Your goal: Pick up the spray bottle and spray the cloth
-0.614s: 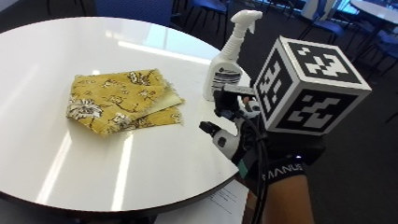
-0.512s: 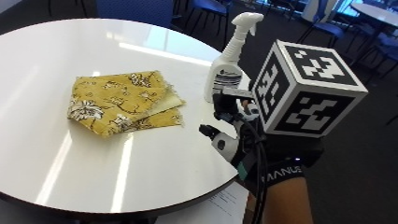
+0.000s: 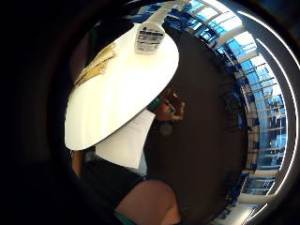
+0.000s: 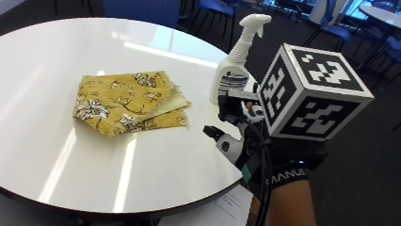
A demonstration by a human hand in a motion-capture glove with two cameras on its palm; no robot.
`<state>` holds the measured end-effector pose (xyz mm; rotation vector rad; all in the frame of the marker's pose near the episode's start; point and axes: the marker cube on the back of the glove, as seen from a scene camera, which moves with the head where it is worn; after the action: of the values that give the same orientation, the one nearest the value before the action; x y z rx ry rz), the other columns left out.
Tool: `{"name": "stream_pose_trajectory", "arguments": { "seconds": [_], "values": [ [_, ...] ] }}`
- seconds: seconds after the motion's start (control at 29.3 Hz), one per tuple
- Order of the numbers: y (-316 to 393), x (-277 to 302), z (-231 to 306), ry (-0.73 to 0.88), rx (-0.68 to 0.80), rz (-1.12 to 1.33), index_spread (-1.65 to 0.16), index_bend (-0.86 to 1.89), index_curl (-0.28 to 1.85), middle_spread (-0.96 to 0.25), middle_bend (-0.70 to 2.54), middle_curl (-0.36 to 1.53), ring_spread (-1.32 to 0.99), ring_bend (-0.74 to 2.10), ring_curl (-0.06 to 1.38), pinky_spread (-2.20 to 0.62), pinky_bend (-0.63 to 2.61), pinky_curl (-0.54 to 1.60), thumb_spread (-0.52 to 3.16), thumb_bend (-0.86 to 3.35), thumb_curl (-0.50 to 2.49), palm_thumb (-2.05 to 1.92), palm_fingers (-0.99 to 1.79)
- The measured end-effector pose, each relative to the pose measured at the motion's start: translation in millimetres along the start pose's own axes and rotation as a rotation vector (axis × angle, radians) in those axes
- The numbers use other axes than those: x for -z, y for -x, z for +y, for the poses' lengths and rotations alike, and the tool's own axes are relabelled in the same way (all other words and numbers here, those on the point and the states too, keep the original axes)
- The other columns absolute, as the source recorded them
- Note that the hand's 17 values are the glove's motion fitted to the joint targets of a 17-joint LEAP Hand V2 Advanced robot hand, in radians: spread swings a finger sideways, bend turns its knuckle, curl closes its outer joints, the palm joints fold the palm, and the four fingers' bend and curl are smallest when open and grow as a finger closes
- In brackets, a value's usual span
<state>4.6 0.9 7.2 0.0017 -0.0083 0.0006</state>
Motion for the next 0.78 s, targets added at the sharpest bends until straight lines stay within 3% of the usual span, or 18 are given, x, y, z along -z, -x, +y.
{"name": "stream_pose_trajectory", "arguments": {
  "seconds": [0.41, 0.78],
  "values": [
    [4, -2, -7, -0.069, 0.030, -0.036, -0.43, 0.21, 0.28, -0.06, 0.24, 0.26, 0.01, 0.28, 0.21, 0.21, 0.18, 0.20, 1.23, 0.12, 0.18, 0.38, 0.54],
    [3, -1, -29, -0.270, -0.054, -0.235, -0.41, 0.15, 0.28, -0.07, 0.24, 0.29, -0.03, 0.39, 0.27, 0.19, 0.18, 0.23, 1.25, 0.10, 0.22, 0.46, 0.70]
  ]
}}
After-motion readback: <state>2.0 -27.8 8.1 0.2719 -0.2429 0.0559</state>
